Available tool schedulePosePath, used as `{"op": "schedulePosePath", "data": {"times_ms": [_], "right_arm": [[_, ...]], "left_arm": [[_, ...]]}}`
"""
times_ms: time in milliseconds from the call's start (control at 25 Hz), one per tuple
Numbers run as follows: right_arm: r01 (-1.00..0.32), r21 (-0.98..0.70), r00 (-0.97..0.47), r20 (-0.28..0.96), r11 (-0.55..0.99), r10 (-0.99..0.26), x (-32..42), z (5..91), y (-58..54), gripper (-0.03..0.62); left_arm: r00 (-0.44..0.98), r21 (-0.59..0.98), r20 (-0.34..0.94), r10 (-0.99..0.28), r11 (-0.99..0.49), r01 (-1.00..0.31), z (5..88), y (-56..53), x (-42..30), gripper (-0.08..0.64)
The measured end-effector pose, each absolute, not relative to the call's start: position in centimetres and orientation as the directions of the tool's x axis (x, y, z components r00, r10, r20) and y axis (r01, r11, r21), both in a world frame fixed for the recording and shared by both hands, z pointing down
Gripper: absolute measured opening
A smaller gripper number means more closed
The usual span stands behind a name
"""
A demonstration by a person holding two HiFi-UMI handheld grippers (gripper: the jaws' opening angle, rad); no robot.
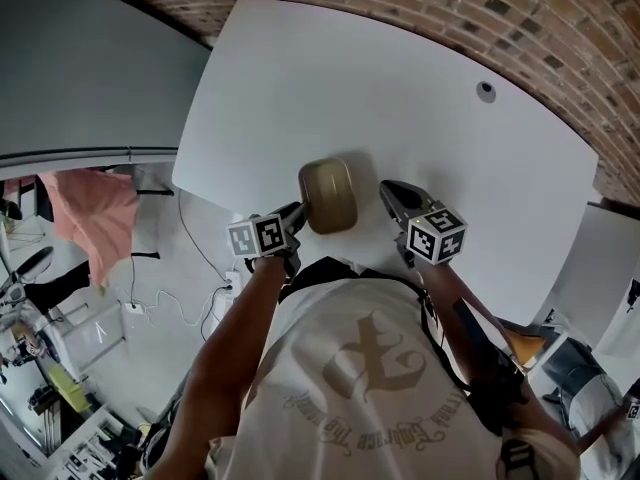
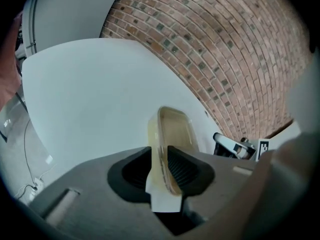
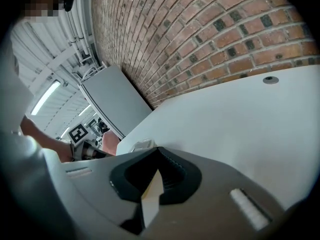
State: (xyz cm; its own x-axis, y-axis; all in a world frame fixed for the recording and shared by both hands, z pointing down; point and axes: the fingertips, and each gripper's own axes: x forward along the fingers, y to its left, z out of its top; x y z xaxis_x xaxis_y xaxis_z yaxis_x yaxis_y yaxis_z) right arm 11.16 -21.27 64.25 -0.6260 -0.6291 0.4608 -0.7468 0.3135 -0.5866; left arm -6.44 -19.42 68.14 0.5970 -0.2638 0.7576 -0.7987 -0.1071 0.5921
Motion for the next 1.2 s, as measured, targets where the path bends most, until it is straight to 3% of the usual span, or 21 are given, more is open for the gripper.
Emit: {"op": "schedulePosePath", "data": {"times_ms": [440, 1200], "right_arm": [[-0.745, -0.608, -0.615, 0.466, 0.275, -0.636, 11.8, 64.9, -21.5, 0.008], [-0.75, -0.6, -0.606, 0.453, 0.279, -0.654, 12.0, 63.9, -19.9, 0.008]], "left_arm": [[0.63, 0.649, 0.726, -0.277, -0.028, -0.76, 68.1, -19.8, -6.1, 0.048], [0.678, 0.704, 0.654, -0.335, -0.056, -0.708, 65.4, -19.3, -5.9, 0.038]]}}
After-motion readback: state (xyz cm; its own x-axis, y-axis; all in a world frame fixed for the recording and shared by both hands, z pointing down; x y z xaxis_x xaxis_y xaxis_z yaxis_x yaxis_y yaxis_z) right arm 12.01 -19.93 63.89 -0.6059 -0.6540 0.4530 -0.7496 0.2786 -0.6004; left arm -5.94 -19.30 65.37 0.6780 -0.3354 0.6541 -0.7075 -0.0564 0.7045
